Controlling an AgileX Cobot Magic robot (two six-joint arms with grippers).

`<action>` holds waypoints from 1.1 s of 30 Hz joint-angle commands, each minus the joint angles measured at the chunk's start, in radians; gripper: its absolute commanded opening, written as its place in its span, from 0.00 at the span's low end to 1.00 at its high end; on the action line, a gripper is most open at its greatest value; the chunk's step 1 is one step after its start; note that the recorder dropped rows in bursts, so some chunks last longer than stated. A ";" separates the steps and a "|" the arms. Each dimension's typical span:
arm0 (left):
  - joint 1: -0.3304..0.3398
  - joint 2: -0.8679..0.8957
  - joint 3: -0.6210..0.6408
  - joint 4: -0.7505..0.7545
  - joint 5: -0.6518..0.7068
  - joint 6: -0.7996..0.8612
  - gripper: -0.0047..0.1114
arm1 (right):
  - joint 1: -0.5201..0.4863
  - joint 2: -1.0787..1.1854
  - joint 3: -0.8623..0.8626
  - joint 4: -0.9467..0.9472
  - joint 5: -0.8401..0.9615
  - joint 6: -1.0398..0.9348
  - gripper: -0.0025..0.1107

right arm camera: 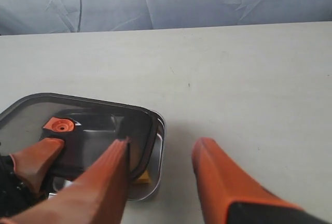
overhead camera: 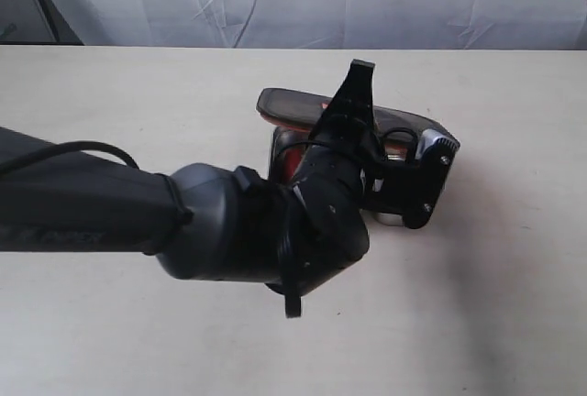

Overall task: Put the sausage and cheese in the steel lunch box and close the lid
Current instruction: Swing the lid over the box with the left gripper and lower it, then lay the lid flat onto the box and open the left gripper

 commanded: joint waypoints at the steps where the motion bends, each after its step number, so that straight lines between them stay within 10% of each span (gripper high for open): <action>1: -0.008 0.022 -0.007 -0.001 0.017 -0.015 0.04 | -0.005 -0.006 -0.002 -0.021 0.028 0.001 0.38; 26: -0.008 0.033 -0.007 -0.067 -0.057 -0.015 0.04 | -0.005 -0.006 -0.002 -0.025 0.035 0.001 0.38; 33: -0.008 0.033 -0.007 -0.082 -0.062 -0.013 0.22 | -0.005 -0.006 -0.002 -0.025 0.035 0.001 0.38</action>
